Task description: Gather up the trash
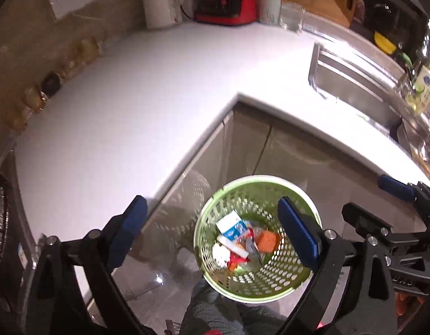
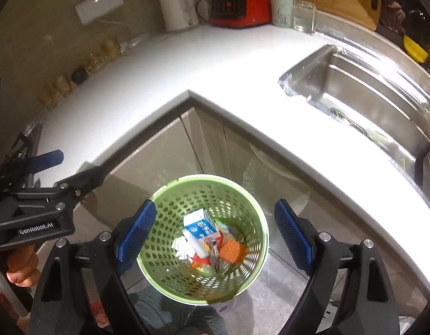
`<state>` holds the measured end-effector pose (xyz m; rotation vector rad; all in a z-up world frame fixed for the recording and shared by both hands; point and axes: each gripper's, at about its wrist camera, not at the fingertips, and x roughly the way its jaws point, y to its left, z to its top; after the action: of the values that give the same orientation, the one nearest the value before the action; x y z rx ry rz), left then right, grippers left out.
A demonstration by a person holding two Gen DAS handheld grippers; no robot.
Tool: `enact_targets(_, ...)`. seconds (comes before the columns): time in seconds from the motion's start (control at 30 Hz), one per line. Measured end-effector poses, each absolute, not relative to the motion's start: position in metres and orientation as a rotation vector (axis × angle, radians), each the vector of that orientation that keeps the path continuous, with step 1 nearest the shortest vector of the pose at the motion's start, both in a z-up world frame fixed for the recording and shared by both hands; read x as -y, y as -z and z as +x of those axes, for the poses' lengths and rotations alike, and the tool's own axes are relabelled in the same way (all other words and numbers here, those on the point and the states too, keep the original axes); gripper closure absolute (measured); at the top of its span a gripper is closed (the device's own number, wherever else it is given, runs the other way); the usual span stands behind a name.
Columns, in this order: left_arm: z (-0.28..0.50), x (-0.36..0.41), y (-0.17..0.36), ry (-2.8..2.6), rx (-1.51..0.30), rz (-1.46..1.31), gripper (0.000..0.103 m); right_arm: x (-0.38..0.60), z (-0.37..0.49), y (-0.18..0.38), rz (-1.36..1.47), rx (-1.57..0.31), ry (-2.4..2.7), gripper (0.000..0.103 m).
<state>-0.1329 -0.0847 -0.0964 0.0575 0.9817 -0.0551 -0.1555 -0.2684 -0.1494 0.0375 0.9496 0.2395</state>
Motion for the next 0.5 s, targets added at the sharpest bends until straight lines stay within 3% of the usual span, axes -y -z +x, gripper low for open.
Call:
enact_targets(0.13, -0.131, 0.071, 0.035, -0.008, -0.865, 0.028, 0.011, 0.269, -0.157, 0.088, 0.048, -0.838, -0.254, 0.006)
enact_targets(0.5, -0.141, 0.06, -0.035, -0.111, -0.753, -0.033, 0.009, 0.265, -0.168, -0.007, 0.029, -0.65, -0.269, 0.003)
